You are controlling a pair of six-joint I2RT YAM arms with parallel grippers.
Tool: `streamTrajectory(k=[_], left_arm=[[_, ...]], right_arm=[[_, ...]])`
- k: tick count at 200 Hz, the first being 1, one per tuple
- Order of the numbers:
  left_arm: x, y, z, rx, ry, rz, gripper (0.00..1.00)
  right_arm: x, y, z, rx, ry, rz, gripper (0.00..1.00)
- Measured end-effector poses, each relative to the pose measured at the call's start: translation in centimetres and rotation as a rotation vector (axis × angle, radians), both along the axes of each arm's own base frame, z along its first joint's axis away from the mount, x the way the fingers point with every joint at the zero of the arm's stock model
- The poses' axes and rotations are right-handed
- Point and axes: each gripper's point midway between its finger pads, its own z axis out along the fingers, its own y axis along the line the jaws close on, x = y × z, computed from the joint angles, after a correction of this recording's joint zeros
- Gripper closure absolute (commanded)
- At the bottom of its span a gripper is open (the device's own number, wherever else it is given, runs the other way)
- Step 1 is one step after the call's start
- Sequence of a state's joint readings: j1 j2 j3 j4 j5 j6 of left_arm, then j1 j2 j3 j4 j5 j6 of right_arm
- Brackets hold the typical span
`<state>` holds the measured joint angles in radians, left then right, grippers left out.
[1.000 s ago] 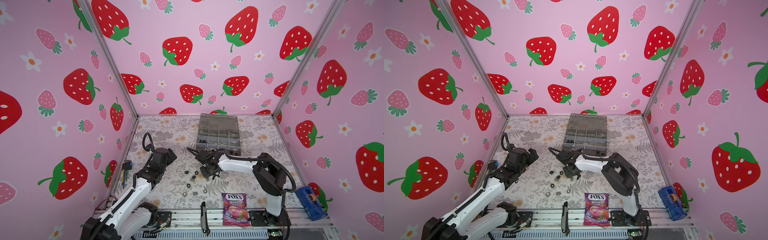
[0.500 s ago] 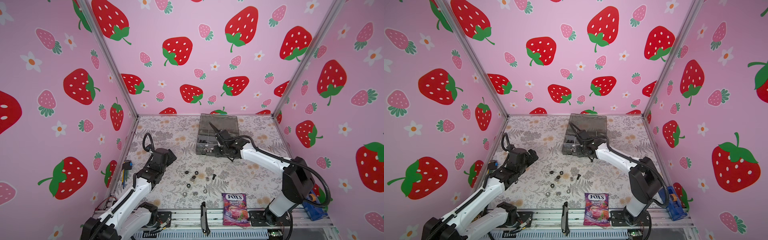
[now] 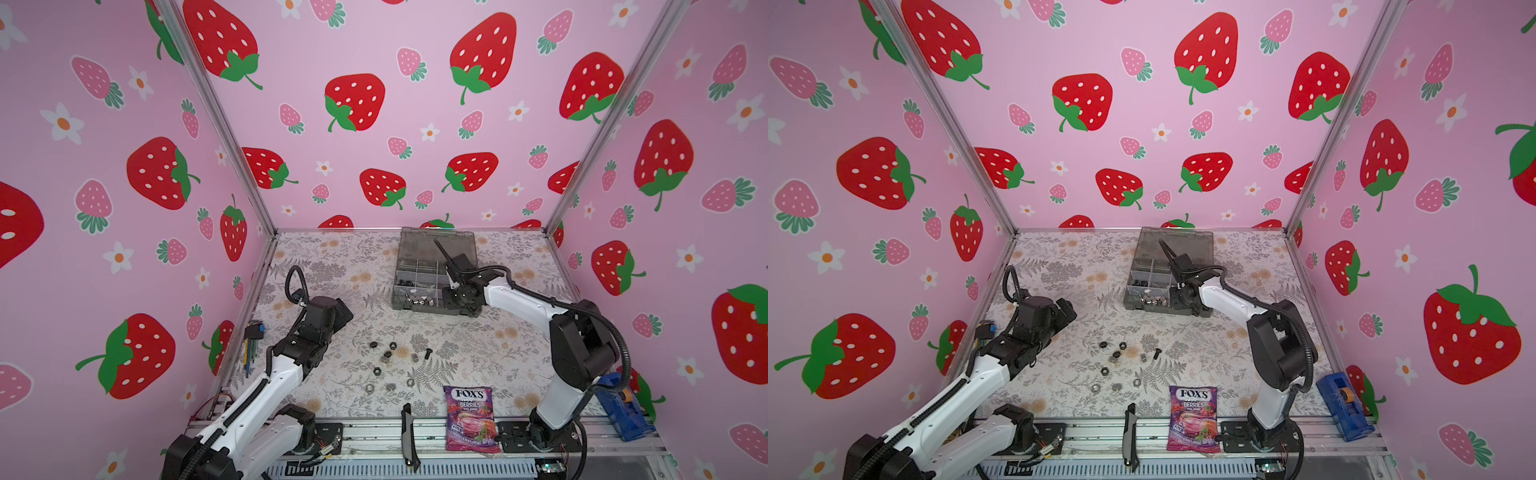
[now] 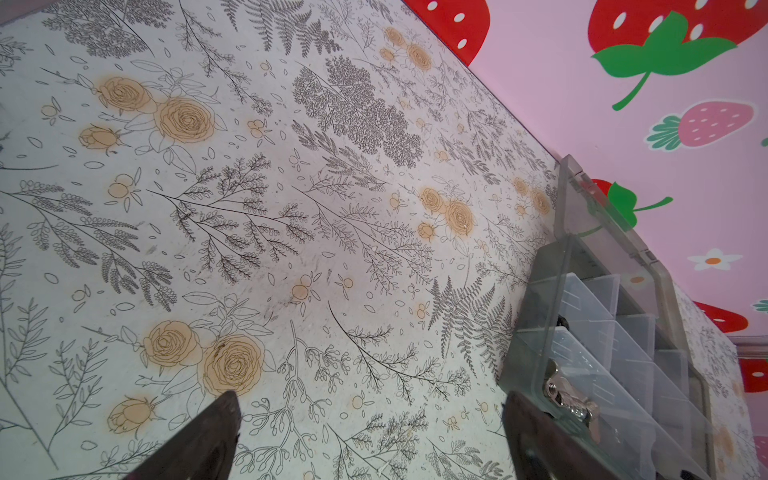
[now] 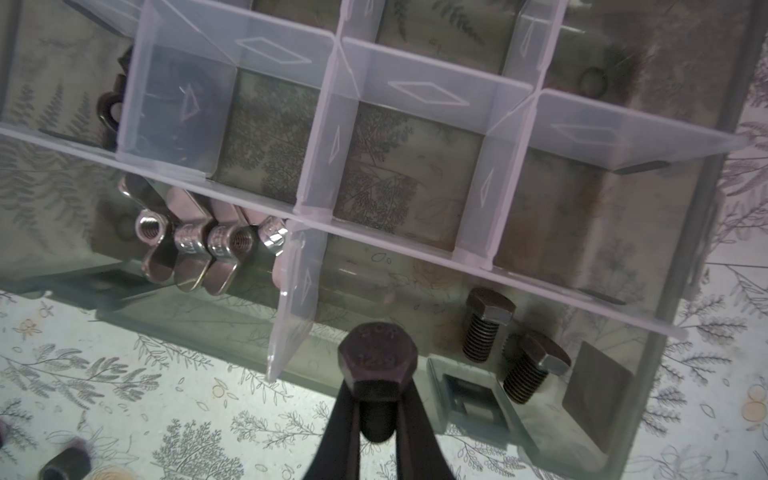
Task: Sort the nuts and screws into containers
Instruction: 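Lower the bolt into the bolt compartment and open the right gripper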
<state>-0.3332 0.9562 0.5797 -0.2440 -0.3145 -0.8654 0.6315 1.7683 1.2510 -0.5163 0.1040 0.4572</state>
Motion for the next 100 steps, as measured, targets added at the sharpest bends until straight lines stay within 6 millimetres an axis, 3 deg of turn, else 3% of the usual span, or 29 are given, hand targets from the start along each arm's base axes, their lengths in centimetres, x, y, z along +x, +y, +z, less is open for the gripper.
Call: streamTrajectory(k=[68,100], left_arm=[[0.0,0.0,0.0,-0.001,0.0,0.0,0.01],[0.0,0.0,0.0,-0.001,0.0,0.0,0.01]], right_arm=[[0.3,-0.5,-1.2,-0.026,0.02,0.008,0.96],[0.4,-0.5,-1.4,-0.032,0.022,0.014,0.88]])
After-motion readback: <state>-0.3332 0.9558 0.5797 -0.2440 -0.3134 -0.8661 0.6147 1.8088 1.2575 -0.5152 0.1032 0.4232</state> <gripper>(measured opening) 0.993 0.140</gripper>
